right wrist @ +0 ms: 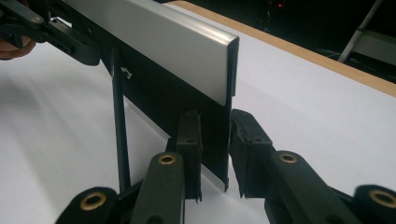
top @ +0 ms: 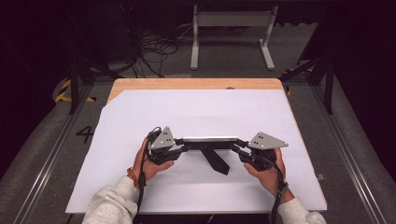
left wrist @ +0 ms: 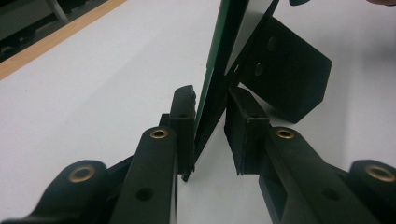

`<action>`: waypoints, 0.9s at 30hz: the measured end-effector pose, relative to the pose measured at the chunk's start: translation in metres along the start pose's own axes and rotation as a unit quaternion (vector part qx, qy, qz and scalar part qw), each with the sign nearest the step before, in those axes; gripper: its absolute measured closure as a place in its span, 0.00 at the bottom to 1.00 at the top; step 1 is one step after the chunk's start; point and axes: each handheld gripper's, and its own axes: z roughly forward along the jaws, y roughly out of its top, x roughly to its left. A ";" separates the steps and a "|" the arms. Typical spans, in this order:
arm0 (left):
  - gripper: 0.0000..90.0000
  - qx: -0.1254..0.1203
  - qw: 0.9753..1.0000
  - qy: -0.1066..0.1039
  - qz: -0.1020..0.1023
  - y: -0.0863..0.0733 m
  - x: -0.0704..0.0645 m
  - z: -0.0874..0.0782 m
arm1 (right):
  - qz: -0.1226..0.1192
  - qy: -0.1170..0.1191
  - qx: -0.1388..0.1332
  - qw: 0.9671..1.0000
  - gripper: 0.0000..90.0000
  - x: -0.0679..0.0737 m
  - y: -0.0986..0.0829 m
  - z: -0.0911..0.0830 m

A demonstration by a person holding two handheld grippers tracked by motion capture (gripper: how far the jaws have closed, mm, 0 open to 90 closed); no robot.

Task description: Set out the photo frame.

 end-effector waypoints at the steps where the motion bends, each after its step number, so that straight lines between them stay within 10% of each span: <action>1: 0.82 0.001 1.000 0.000 0.000 0.000 -0.001 0.000 | 0.001 0.000 0.000 1.000 0.83 -0.001 0.000 0.000; 27: 0.92 0.027 0.999 0.006 0.025 0.003 -0.018 -0.009 | 0.021 -0.026 0.006 0.999 0.83 -0.008 0.008 0.024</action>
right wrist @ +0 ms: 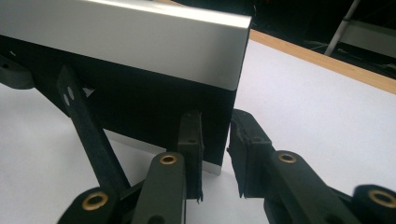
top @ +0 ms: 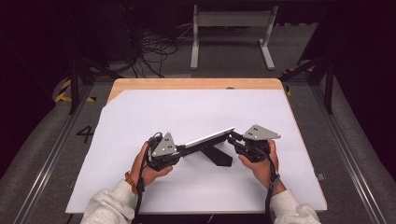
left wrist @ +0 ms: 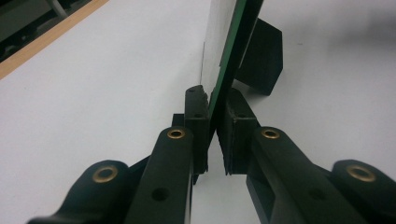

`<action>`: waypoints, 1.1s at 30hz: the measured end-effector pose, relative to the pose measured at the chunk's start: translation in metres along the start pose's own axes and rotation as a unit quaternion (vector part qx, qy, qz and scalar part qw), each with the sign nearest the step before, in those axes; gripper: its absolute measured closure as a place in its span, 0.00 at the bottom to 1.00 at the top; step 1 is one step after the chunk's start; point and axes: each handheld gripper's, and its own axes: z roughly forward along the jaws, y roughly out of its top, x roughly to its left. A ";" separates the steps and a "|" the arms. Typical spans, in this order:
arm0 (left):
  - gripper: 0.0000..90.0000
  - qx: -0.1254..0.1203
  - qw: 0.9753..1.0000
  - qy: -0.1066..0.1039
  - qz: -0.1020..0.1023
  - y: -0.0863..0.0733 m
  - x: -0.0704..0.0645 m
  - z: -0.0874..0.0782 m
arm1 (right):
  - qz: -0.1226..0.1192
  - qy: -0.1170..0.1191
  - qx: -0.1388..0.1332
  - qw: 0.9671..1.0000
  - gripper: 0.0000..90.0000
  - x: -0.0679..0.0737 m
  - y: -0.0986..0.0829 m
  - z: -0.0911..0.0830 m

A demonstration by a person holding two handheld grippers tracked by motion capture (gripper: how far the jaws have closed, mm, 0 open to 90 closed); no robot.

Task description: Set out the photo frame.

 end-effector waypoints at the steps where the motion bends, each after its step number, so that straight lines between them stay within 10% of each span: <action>1: 0.92 0.002 1.000 0.002 0.002 0.000 -0.001 0.000 | -0.001 0.000 0.000 1.000 0.83 0.000 0.000 0.000; 33: 0.92 -0.008 1.000 0.002 0.008 -0.002 -0.005 -0.015 | -0.008 -0.005 -0.015 1.000 0.99 0.010 0.004 -0.010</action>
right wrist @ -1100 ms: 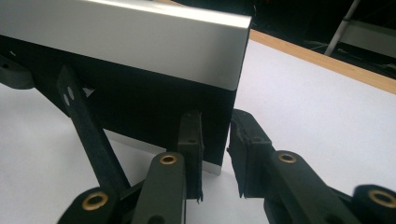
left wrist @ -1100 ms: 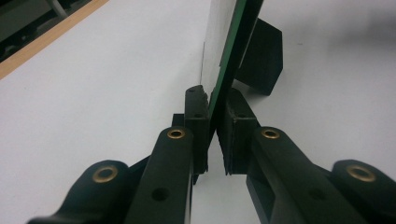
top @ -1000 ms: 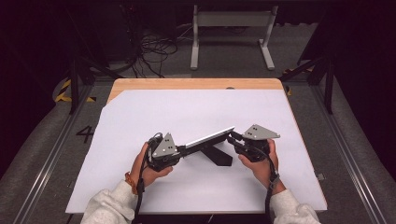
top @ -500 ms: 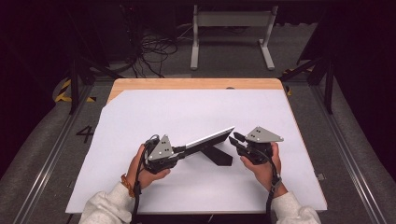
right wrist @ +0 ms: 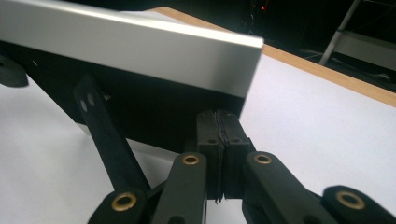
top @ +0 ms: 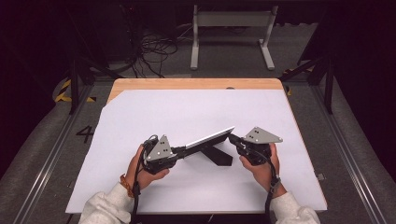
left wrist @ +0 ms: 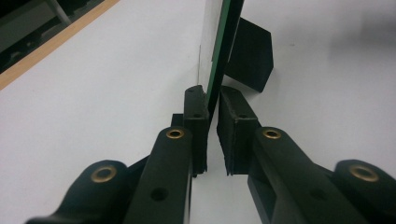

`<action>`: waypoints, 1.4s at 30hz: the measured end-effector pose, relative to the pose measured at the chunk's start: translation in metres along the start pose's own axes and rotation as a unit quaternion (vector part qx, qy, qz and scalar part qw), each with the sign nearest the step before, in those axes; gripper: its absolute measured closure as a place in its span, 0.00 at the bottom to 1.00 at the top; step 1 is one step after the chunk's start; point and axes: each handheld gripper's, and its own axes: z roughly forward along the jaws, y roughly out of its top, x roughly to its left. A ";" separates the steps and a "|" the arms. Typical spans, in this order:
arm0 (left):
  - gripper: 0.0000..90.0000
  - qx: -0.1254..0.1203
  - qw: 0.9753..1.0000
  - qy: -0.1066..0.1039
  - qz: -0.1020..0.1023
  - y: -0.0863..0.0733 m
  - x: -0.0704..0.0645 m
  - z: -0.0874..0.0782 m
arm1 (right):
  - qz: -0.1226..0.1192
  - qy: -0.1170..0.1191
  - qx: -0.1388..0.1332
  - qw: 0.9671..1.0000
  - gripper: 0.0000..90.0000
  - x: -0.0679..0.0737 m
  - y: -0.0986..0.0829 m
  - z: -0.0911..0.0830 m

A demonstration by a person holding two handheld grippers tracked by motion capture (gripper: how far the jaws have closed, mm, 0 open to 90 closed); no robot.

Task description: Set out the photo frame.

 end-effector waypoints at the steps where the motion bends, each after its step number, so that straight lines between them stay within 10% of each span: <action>1: 0.93 0.000 1.000 -0.002 0.000 0.000 0.000 0.000 | -0.004 -0.001 -0.003 1.000 0.98 0.001 0.001 0.001; 42: 0.90 0.006 0.999 -0.038 0.029 0.012 -0.023 0.006 | -0.036 0.049 -0.017 0.998 0.97 0.031 0.013 0.011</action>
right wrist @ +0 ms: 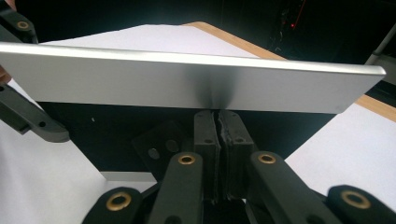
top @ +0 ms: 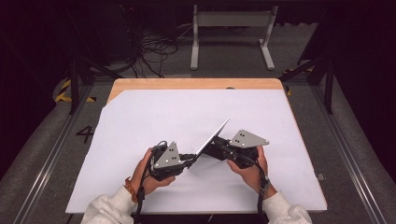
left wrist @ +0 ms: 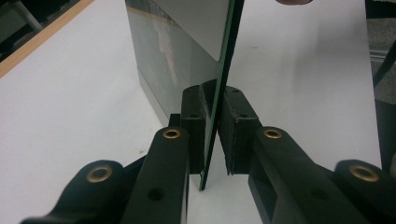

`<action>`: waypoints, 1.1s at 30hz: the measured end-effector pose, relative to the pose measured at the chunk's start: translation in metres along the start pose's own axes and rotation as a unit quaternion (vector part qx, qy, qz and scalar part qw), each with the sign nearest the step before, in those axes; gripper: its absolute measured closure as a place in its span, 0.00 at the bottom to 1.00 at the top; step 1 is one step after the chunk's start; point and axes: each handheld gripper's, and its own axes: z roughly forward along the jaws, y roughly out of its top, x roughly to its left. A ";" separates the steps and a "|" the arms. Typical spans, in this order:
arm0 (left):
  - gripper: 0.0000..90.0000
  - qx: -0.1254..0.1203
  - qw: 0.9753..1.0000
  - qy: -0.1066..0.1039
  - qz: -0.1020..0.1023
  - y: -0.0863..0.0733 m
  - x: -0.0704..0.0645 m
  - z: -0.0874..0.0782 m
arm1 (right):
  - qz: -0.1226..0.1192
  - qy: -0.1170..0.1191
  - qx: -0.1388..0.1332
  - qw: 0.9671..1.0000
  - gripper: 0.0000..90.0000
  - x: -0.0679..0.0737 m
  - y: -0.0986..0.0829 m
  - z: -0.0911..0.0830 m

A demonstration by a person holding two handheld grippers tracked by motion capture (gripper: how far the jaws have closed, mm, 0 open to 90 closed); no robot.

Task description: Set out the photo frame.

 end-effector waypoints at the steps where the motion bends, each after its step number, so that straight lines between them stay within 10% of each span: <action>1: 0.90 0.000 1.000 0.000 0.000 0.000 0.000 0.000 | -0.001 0.002 0.000 1.000 0.97 0.001 0.000 0.000; 19: 0.88 -0.011 1.000 -0.015 -0.003 0.000 0.000 0.005 | -0.036 0.020 0.005 0.999 0.97 0.018 0.001 -0.009; 33: 1.00 -0.007 0.999 -0.025 -0.024 -0.019 0.017 -0.005 | -0.018 0.023 0.008 1.000 1.00 0.013 -0.005 -0.012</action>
